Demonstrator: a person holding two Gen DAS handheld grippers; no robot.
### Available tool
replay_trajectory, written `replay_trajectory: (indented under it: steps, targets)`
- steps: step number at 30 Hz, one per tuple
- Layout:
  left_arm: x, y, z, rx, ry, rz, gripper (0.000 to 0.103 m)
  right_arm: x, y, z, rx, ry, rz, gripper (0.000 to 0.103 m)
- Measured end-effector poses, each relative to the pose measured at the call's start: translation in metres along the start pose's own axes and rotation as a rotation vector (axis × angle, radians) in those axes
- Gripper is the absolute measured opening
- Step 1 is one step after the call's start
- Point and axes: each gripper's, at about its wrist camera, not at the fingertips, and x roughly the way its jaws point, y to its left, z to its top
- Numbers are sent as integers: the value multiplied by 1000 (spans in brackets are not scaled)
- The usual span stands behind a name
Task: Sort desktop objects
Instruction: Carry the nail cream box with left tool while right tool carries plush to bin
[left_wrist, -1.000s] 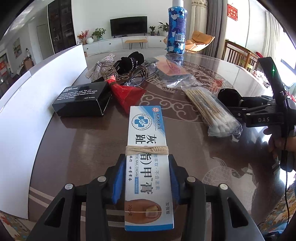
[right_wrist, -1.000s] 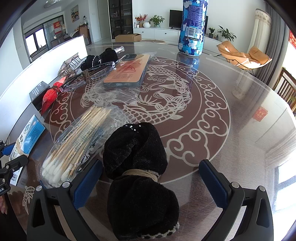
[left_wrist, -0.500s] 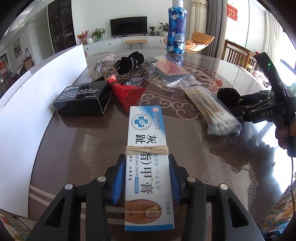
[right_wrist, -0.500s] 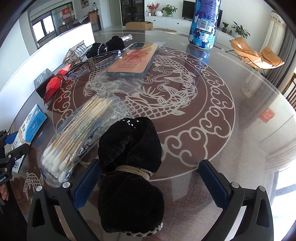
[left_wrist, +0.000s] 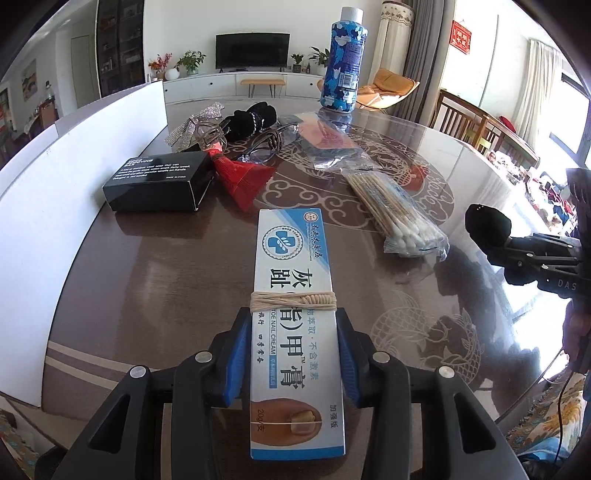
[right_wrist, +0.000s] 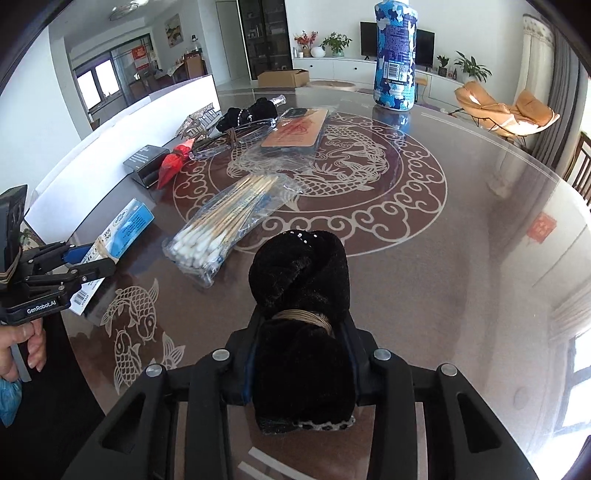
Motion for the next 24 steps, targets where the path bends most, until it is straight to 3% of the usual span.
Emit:
replay_trajectory:
  steps: [5, 10, 18, 24]
  targets:
    - [-24, 2, 0, -29, -66, -15, 43, -29, 5, -32, 69, -52, 56, 37]
    - [-66, 29, 13, -120, -142, -20, 43, -34, 30, -23, 22, -74, 104, 37]
    - [-134, 98, 48, -192, -262, 79, 43, -18, 112, 40, -130, -134, 241, 37]
    - [-172, 165, 62, -264, -290, 183, 43, -23, 206, 116, -248, -221, 380, 37]
